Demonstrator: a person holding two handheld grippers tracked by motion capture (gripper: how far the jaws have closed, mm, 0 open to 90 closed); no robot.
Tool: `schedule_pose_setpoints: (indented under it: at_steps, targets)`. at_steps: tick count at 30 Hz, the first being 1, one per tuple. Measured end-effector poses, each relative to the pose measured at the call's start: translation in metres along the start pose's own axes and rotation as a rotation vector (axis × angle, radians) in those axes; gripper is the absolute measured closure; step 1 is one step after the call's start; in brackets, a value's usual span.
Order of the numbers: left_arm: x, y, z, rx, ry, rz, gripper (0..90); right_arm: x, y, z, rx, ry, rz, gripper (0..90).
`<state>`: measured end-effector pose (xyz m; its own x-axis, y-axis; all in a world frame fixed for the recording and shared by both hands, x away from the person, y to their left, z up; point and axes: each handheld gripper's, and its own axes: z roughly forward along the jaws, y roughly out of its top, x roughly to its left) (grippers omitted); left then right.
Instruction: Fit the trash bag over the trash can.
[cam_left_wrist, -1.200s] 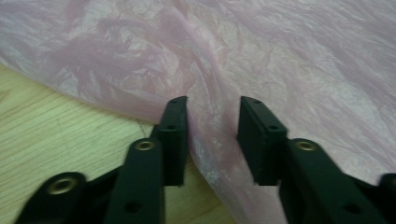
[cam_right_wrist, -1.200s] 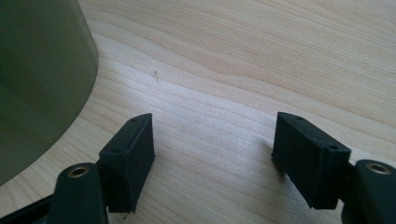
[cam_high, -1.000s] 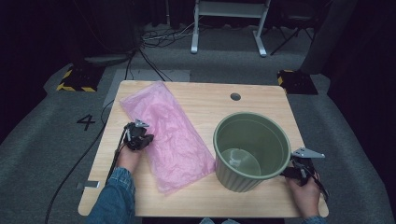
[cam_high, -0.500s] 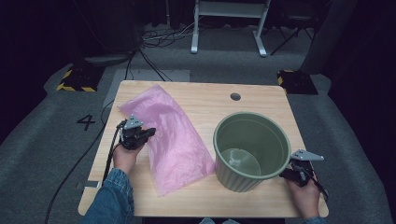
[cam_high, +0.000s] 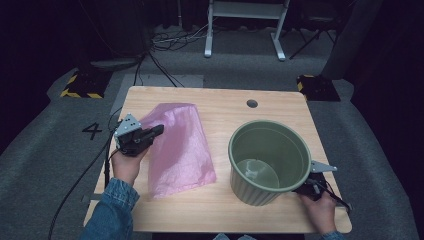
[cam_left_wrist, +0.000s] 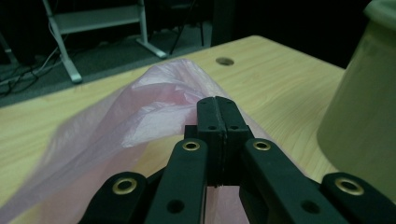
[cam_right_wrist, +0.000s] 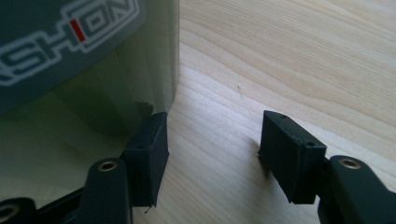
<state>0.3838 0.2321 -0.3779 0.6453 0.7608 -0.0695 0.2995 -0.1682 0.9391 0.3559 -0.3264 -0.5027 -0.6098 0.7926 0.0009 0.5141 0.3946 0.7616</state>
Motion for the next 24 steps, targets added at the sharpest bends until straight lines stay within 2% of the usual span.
schedule_pose_setpoints:
  at_steps: [6,8,10,13,24]
  targets:
    - [-0.006,0.018,-0.016,-0.04,-0.007,0.016,89.4,0.008,0.005,0.006,-0.001,0.031,-0.011,41.4]
    - [-0.008,0.025,-0.021,-0.045,-0.004,0.028,89.4,0.013,0.007,0.008,0.0,0.031,-0.028,41.4]
    - [-0.009,0.031,-0.026,-0.053,-0.002,0.036,89.4,0.02,0.01,0.012,-0.001,0.06,-0.046,41.4]
    - [-0.01,0.042,-0.033,-0.068,-0.001,0.045,89.4,0.025,0.012,0.015,0.001,0.07,-0.056,40.7]
    - [-0.009,0.067,-0.043,-0.097,-0.016,0.067,89.4,0.04,0.02,0.025,0.001,0.105,-0.083,40.7]
